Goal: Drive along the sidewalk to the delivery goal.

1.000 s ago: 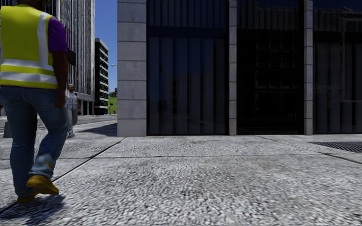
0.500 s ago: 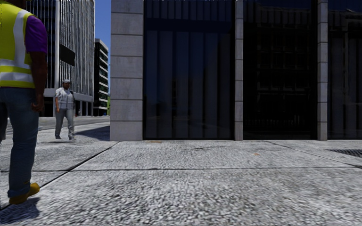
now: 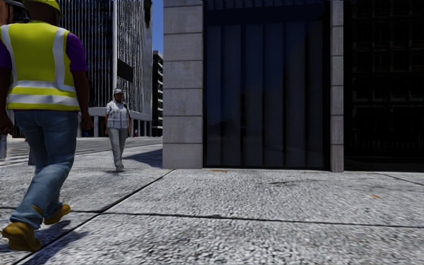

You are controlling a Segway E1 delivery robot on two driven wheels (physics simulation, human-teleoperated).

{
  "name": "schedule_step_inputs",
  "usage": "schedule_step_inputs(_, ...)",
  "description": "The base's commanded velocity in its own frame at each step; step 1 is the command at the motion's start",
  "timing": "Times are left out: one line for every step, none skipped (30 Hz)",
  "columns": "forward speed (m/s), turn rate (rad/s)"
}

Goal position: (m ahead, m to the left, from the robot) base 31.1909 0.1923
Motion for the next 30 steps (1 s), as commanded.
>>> schedule_step_inputs(1.26,0.57)
schedule_step_inputs(1.26,0.37)
schedule_step_inputs(1.26,0.37)
schedule_step_inputs(1.26,0.15)
schedule_step_inputs(1.26,0.04)
schedule_step_inputs(1.26,0.0)
schedule_step_inputs(1.26,0.0)
schedule_step_inputs(1.26,0.0)
schedule_step_inputs(1.26,0.0)
schedule_step_inputs(1.26,0.01)
schedule_step_inputs(1.26,0.21)
schedule_step_inputs(1.26,0.21)
schedule_step_inputs(1.26,0.65)
schedule_step_inputs(1.26,1.1)
schedule_step_inputs(1.26,1.2)
schedule_step_inputs(1.26,1.2)
schedule_step_inputs(1.26,1.2)
schedule_step_inputs(1.26,1.2)
schedule_step_inputs(1.26,1.2)
schedule_step_inputs(1.26,1.2)
schedule_step_inputs(1.26,1.2)
schedule_step_inputs(1.26,1.2)
schedule_step_inputs(1.26,1.2)
schedule_step_inputs(1.26,1.2)
schedule_step_inputs(1.26,1.2)
schedule_step_inputs(1.26,1.15)
schedule_step_inputs(1.26,0.43)
schedule_step_inputs(1.26,0.0)
schedule_step_inputs(1.26,0.0)
schedule_step_inputs(1.26,0.0)
